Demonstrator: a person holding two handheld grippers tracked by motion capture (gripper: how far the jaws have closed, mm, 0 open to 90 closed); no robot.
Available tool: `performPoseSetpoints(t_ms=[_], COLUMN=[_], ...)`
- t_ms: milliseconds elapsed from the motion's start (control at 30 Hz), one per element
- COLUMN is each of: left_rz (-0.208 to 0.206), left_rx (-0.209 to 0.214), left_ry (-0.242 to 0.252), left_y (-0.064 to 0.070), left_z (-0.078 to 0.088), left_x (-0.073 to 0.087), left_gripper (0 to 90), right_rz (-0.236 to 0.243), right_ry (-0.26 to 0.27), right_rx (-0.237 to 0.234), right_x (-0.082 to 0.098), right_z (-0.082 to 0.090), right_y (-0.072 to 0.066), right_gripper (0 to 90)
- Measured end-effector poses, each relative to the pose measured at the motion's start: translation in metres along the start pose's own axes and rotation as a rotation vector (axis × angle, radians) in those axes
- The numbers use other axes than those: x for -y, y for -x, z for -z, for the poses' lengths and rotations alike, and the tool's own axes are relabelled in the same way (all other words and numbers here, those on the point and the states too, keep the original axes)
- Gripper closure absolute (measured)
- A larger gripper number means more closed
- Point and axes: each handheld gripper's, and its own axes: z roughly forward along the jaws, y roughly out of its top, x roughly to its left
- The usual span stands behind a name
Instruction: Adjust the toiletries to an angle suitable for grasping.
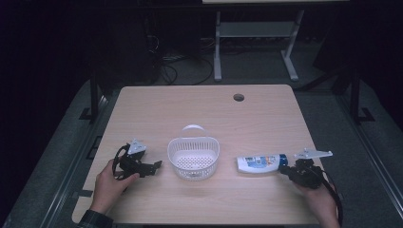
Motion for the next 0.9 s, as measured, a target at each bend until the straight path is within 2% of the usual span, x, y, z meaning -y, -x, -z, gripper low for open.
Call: performPoseSetpoints(t_ms=[400,900], left_rz=[0.000,0.002], left_rx=[0.000,-0.001], left_ry=[0.000,0.002], left_y=[0.000,0.000], left_z=[0.000,0.000], left_x=[0.000,0.000], left_gripper=[12.9,12.9], right_rz=[0.008,-0.012], right_ry=[0.011,0.019], right_rx=[0.008,0.016], right_x=[-0.011,-0.021], right_z=[-0.010,-0.020], right_y=[0.006,0.013], right_gripper=[89.7,89.7])
